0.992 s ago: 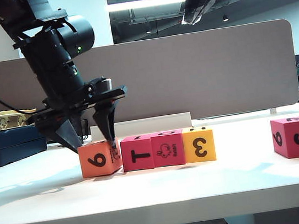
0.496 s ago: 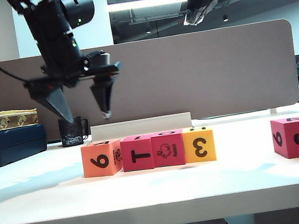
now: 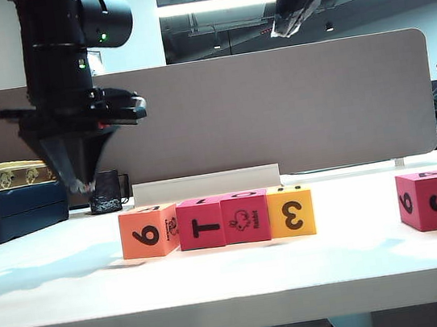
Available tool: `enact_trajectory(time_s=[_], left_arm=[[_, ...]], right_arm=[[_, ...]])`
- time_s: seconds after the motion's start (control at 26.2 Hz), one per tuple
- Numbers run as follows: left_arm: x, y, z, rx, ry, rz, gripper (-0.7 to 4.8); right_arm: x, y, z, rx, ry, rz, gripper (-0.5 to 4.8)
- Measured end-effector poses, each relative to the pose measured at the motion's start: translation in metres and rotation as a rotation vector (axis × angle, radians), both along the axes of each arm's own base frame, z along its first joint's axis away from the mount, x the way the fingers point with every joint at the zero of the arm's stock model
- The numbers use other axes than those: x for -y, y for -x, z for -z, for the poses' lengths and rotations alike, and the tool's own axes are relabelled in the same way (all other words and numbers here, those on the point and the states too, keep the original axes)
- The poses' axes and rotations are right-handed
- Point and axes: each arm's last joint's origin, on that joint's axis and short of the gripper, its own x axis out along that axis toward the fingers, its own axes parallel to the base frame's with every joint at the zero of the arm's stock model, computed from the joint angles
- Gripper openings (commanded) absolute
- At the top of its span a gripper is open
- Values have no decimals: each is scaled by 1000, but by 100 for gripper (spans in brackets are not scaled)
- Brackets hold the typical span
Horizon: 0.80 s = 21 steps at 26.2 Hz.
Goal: Select the appropriate blocks from the scattered letter blocks on the table and arrange them in a row to spell out "ALOHA".
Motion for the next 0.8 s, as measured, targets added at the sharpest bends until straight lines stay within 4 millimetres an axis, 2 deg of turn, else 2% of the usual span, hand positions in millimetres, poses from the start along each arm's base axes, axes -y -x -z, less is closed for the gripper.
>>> enact_trajectory(time_s=[0.08, 0.23, 0.34, 0.42, 0.61, 0.8], left_arm=[[0, 3, 6, -49, 22, 18, 42], [-1, 9, 20, -116, 58, 34, -6], [-1, 13, 38, -146, 101, 45, -6], [2, 11, 48, -108, 133, 55, -5], [7, 5, 50, -42, 168, 67, -6], [11, 2, 56, -65, 231, 85, -5]], right_arm=[[1, 1, -1, 3, -2, 0, -6], [4, 4, -7, 31, -20, 3, -6], [4, 4, -8, 44, -28, 5, -6], [4, 4, -8, 54, -17, 16, -6], [4, 4, -8, 54, -17, 16, -6], [4, 4, -8, 54, -17, 16, -6]])
